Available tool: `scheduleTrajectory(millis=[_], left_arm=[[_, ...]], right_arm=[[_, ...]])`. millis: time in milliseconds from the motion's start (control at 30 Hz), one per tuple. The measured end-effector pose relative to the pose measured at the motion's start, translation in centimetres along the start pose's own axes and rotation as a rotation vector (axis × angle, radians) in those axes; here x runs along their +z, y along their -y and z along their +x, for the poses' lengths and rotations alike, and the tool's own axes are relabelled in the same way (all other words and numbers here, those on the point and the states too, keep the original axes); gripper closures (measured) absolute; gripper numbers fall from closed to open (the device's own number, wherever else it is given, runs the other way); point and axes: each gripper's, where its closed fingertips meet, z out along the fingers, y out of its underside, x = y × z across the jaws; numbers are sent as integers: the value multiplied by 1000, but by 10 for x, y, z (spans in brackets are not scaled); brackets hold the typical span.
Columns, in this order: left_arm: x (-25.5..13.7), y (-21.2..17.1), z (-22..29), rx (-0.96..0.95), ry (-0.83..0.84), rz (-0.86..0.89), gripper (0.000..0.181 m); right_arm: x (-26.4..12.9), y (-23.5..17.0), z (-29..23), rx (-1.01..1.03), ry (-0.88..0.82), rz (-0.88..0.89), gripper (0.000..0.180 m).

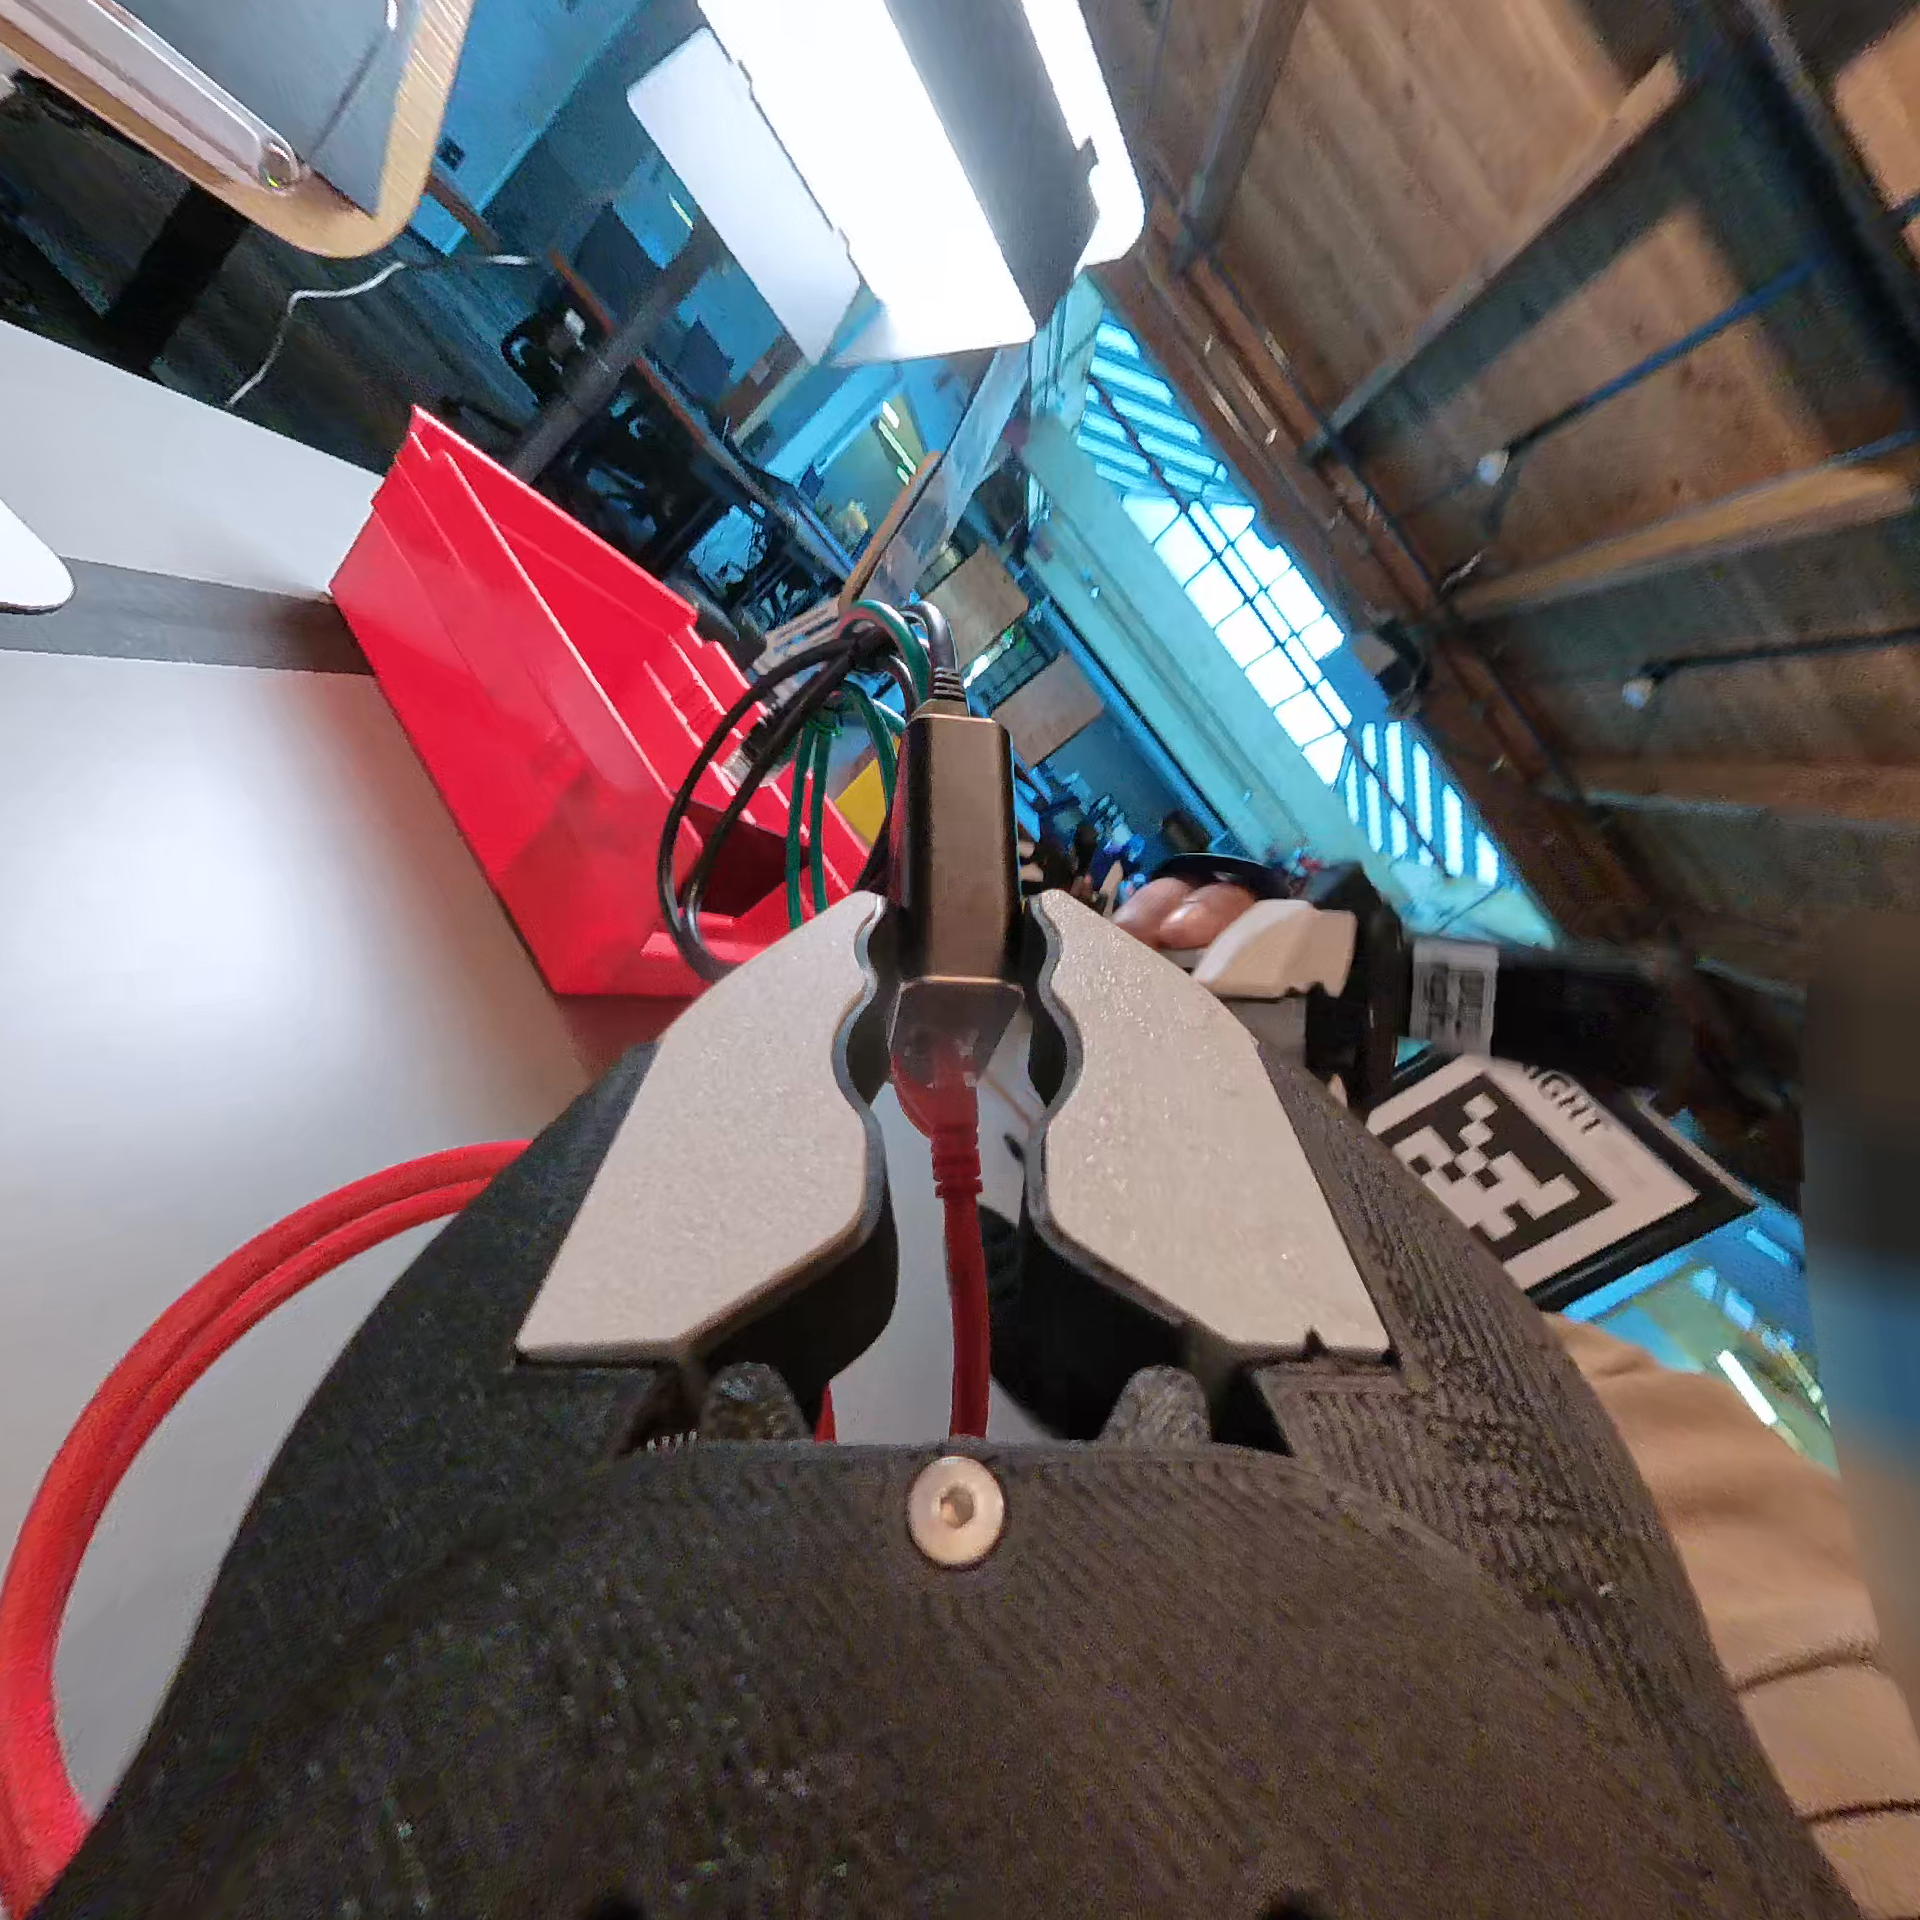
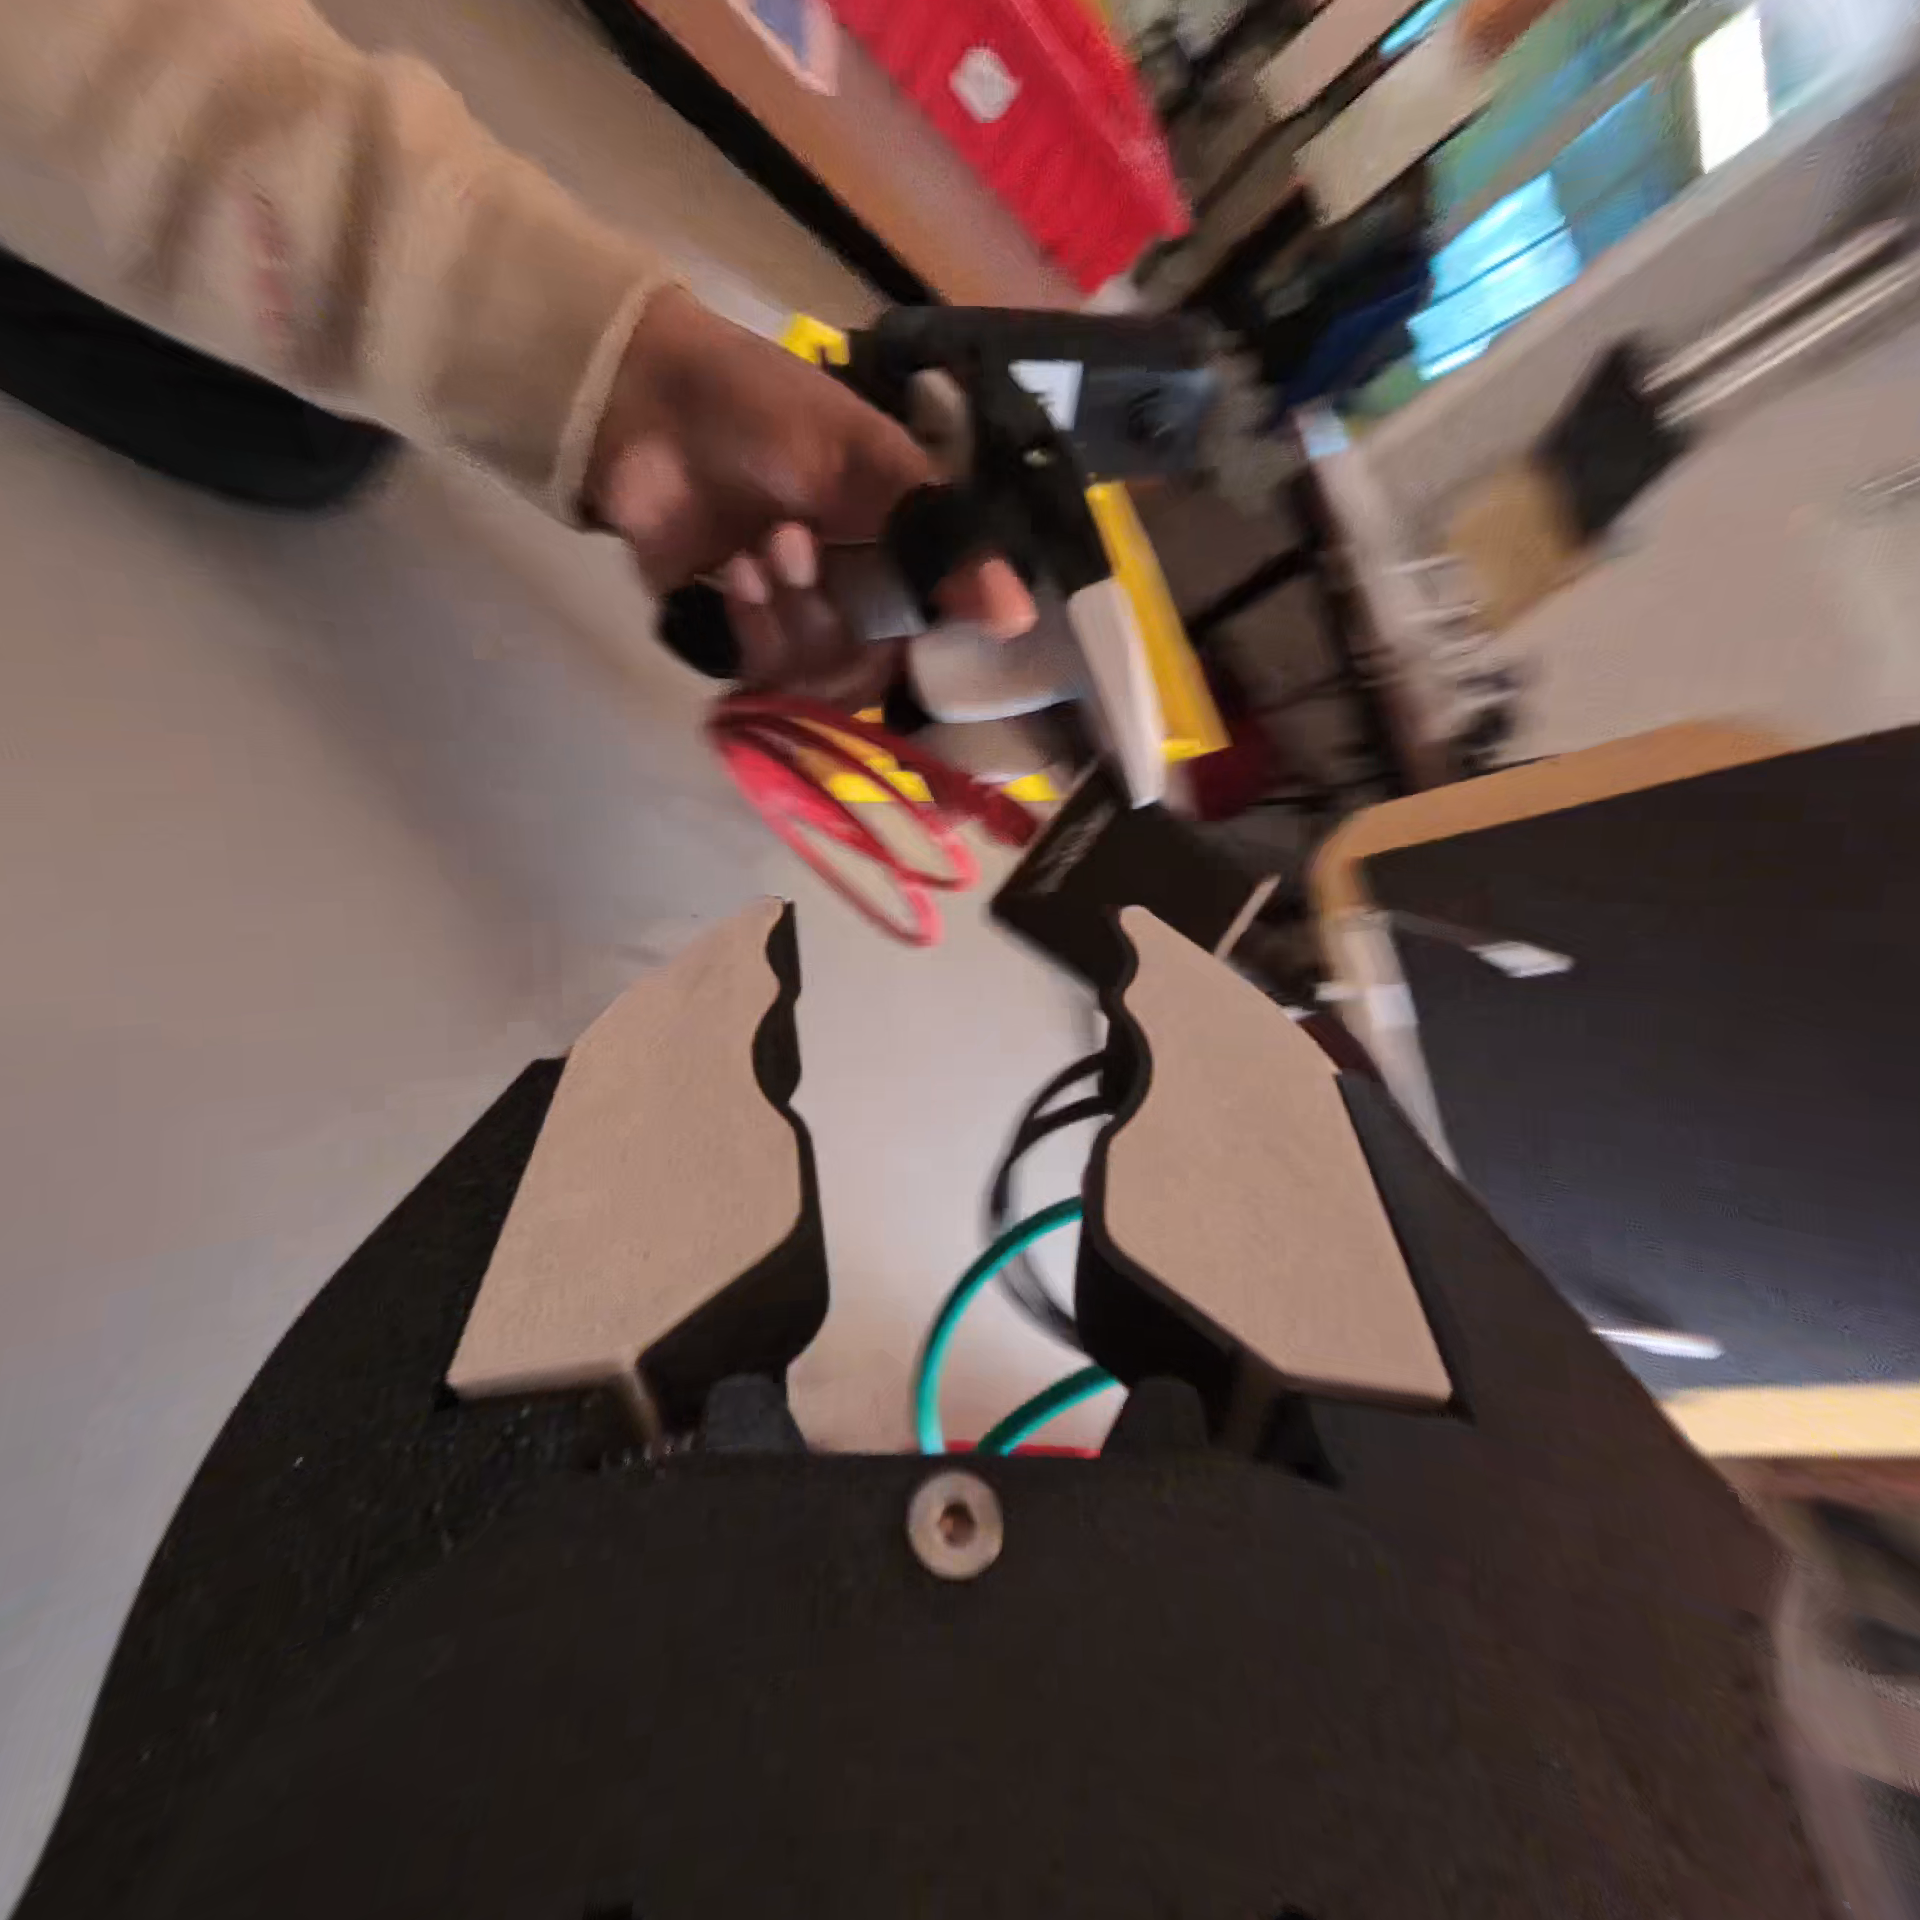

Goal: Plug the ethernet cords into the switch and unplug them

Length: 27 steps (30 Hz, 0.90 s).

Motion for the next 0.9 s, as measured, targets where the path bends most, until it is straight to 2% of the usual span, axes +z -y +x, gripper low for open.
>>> scheduleTrajectory(millis=[100, 200, 267, 333, 433, 500, 567, 633, 800, 900], left_arm=[[1, 4, 8, -55, -27, 55, 158], [8, -1, 24, -92, -56, 77, 157], [14, -9, 35, -102, -77, 57, 158], [22, -19, 40, -131, -78, 47, 157], [27, -23, 46, -154, -92, 42, 156], [23, -17, 47, -63, -84, 32, 154], [13, -3, 51, 58, -84, 46, 155], [4, 1, 50, 222, -54, -18, 150], [-3, -10, 28, 752, 140, -187, 144], [10, -26, 34, 891, 136, -226, 138]], right_arm=[[23, -6, 16, -307, -284, -113, 111], [43, -14, 27, -461, -517, -65, 111], [38, -16, 37, -570, -682, -44, 123], [29, -16, 40, -591, -743, -8, 136], [20, -15, 40, -569, -703, 27, 148], [16, -19, 44, -478, -645, 42, 155], [11, -26, 48, -313, -548, 99, 156], [6, -30, 52, -111, -441, 159, 156], [-16, -9, 59, 330, -206, 391, 156], [-24, 11, 56, 530, -44, 536, 156]])
